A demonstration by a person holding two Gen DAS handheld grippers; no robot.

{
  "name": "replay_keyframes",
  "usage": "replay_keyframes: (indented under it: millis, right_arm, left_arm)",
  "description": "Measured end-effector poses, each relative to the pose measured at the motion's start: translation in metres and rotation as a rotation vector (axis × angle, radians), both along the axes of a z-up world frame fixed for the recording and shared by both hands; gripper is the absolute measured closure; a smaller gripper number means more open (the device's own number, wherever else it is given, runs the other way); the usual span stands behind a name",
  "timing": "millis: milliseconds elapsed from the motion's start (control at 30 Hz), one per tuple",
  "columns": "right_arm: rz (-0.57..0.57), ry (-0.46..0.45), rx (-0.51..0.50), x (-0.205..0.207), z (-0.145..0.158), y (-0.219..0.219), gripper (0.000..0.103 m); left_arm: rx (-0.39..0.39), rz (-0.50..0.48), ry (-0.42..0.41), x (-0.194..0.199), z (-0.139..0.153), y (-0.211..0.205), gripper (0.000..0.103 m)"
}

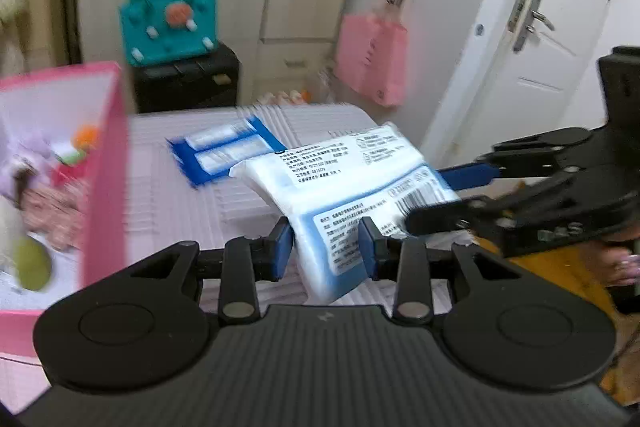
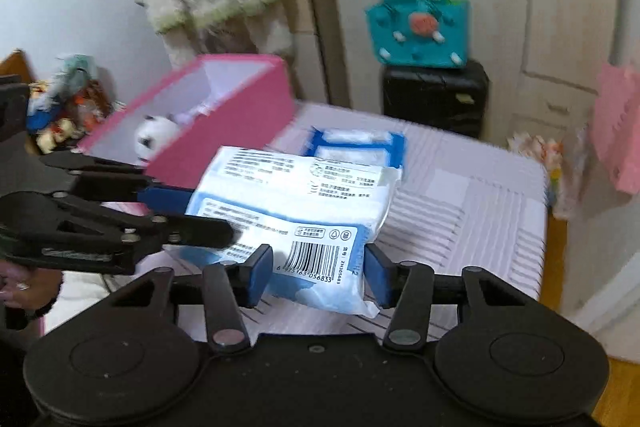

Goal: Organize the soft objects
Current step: 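Lift the white wipes packet with both tools and carry it over the pink box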

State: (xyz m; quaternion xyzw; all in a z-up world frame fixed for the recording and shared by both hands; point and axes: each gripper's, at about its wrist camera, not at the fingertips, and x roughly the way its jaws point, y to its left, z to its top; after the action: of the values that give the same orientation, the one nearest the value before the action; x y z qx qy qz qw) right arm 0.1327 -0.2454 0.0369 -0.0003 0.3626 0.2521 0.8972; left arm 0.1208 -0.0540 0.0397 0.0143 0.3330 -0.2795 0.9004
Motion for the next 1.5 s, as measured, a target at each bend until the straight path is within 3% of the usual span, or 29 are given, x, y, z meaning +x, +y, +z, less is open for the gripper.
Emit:
replay_keyframes:
  millis: [133,600,1200,1500]
  right_arm:
    - [0.051,-0.042,-0.022,-0.014,0.011,0.027,0.047]
    - [0.178,-0.125,-0.078,-0.021,0.05,0.1,0.047]
    - [0.293,-0.099,-0.084,0.045,0.062,0.193,0.046]
    - [0.316,-0.01,-0.058,0.088,0.051,0.217,0.046]
  left_arm:
    - [0.049,0.045,-0.076,-0.01,0.014,0.015,0.069]
    - [0.05,0.085,-0.154,-0.032,0.055,0.091,0.066]
    - [0.127,0.21,-0.156,0.015,0.072,0.175,0.066]
    - [0.092,0.283,-0.044,0.052,0.055,0.208,0.066]
